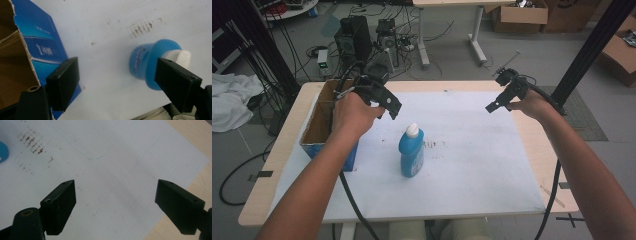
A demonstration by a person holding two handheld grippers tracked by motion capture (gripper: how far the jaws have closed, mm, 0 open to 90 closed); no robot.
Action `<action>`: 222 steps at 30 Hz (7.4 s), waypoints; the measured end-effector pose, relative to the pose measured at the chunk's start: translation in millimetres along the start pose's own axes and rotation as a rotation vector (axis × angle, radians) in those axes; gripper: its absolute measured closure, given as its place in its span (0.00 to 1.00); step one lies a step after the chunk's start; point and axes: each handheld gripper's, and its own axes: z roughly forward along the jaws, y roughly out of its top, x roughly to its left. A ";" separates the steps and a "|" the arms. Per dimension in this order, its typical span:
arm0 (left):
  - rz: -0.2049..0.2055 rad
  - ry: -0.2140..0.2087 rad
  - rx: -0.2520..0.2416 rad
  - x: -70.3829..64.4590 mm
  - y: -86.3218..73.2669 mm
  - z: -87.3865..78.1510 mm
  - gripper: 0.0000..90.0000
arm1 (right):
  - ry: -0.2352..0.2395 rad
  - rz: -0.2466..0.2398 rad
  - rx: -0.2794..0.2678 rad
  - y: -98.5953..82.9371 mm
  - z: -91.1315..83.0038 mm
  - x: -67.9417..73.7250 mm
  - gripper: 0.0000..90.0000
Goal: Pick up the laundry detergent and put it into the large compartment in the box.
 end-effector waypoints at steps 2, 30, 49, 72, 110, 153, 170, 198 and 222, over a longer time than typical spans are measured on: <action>0.008 -0.007 0.000 -4.2 -1.4 -2.2 0.23 | -0.001 0.002 0.001 0.3 0.4 0.4 0.19; 0.131 -0.081 0.005 -43.9 -1.8 7.3 0.23 | 0.014 -0.010 0.002 1.4 1.0 5.2 0.19; 0.157 -0.093 0.040 -58.8 0.0 33.5 0.23 | 0.012 -0.012 -0.003 1.1 0.6 4.3 0.19; 0.149 -0.071 0.097 -69.7 -1.6 74.8 0.23 | 0.020 -0.005 0.001 -1.6 3.6 2.5 0.19; 0.098 -0.073 0.117 -66.6 -8.9 105.4 0.28 | 0.033 0.000 -0.003 -1.8 6.1 1.3 0.20; 0.086 -0.068 0.081 -69.2 -11.6 104.1 0.41 | 0.034 -0.006 -0.004 -0.9 6.3 5.0 0.20; 0.092 -0.078 0.064 -65.3 -6.6 84.0 0.42 | 0.041 -0.005 -0.005 -1.6 5.2 6.5 0.20; 0.017 -0.050 -0.014 -21.4 17.3 -49.7 0.42 | 0.051 -0.022 -0.018 -2.8 -2.2 8.1 0.20; -0.144 0.025 -0.054 42.7 14.3 -109.6 0.42 | 0.052 -0.027 -0.011 1.6 -0.5 10.7 0.20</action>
